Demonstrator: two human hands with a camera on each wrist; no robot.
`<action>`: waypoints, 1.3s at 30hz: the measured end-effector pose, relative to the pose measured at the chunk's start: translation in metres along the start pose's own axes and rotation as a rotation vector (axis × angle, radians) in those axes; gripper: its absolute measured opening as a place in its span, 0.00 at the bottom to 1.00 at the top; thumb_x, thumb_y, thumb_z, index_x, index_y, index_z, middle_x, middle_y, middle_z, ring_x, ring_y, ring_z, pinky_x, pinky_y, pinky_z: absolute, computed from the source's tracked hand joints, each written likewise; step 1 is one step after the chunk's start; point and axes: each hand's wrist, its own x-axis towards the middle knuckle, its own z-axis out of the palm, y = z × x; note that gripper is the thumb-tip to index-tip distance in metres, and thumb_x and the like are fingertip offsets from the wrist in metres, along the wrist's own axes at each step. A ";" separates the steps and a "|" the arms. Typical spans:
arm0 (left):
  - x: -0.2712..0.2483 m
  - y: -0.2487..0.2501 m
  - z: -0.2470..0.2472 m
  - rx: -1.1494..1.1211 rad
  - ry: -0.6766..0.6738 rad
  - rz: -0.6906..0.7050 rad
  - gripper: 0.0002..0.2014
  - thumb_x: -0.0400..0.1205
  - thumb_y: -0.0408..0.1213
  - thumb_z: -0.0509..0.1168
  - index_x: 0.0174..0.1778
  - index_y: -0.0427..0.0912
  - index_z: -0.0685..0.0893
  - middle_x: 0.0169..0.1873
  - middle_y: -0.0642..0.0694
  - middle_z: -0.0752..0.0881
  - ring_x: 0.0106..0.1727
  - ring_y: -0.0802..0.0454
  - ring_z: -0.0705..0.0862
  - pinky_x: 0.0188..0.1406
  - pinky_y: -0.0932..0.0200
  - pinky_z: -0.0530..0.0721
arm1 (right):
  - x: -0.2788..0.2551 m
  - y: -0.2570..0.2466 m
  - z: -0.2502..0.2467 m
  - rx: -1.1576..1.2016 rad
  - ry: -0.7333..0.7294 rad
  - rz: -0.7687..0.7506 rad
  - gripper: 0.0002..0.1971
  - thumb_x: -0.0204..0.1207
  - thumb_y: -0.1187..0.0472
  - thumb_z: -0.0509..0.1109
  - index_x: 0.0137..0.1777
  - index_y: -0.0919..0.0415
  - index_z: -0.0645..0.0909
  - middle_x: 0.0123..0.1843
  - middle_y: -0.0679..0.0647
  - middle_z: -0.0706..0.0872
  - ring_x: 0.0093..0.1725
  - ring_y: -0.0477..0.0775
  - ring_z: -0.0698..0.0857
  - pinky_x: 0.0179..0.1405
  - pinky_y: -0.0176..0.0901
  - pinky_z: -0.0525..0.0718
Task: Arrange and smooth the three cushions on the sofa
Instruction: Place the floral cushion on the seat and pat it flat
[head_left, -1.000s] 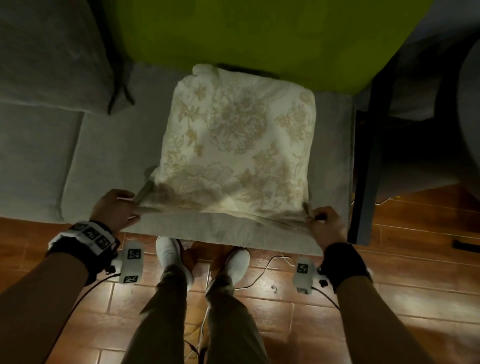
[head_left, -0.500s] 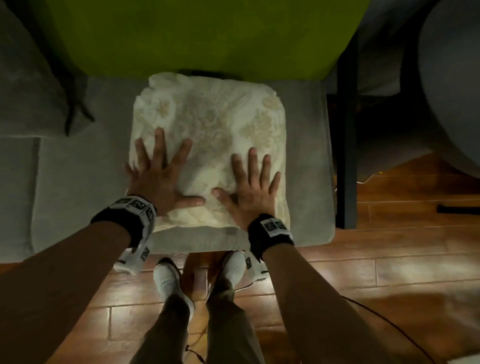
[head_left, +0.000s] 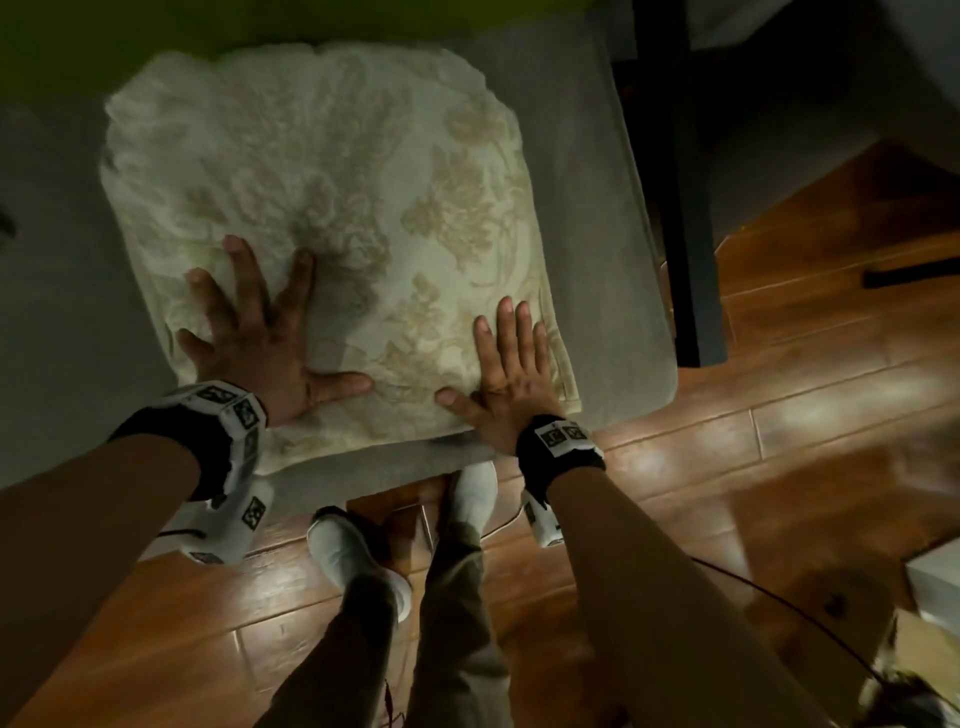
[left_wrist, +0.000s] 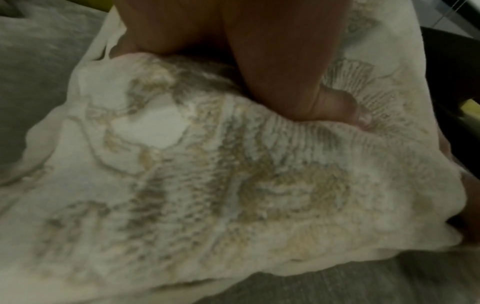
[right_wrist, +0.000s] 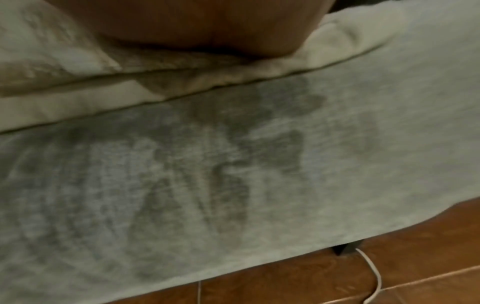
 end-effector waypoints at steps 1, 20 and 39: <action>0.000 0.001 -0.001 -0.005 0.001 -0.001 0.68 0.50 0.86 0.62 0.74 0.75 0.19 0.77 0.50 0.13 0.82 0.27 0.27 0.72 0.12 0.51 | -0.003 0.004 -0.002 -0.032 -0.032 0.019 0.51 0.75 0.19 0.43 0.84 0.43 0.19 0.87 0.55 0.24 0.88 0.62 0.27 0.87 0.66 0.34; -0.010 -0.015 -0.002 -0.065 0.088 0.059 0.66 0.53 0.89 0.53 0.78 0.70 0.22 0.78 0.46 0.15 0.82 0.26 0.26 0.73 0.13 0.48 | 0.048 -0.107 -0.084 -0.245 -0.114 -0.025 0.62 0.62 0.12 0.56 0.88 0.38 0.30 0.90 0.48 0.26 0.86 0.60 0.24 0.79 0.85 0.35; -0.034 -0.024 0.022 -0.043 0.060 -0.026 0.67 0.54 0.88 0.52 0.75 0.65 0.15 0.76 0.43 0.13 0.78 0.28 0.19 0.74 0.14 0.49 | 0.000 -0.029 -0.043 -0.253 -0.241 -0.196 0.53 0.75 0.20 0.52 0.88 0.43 0.27 0.89 0.53 0.24 0.88 0.61 0.28 0.81 0.86 0.48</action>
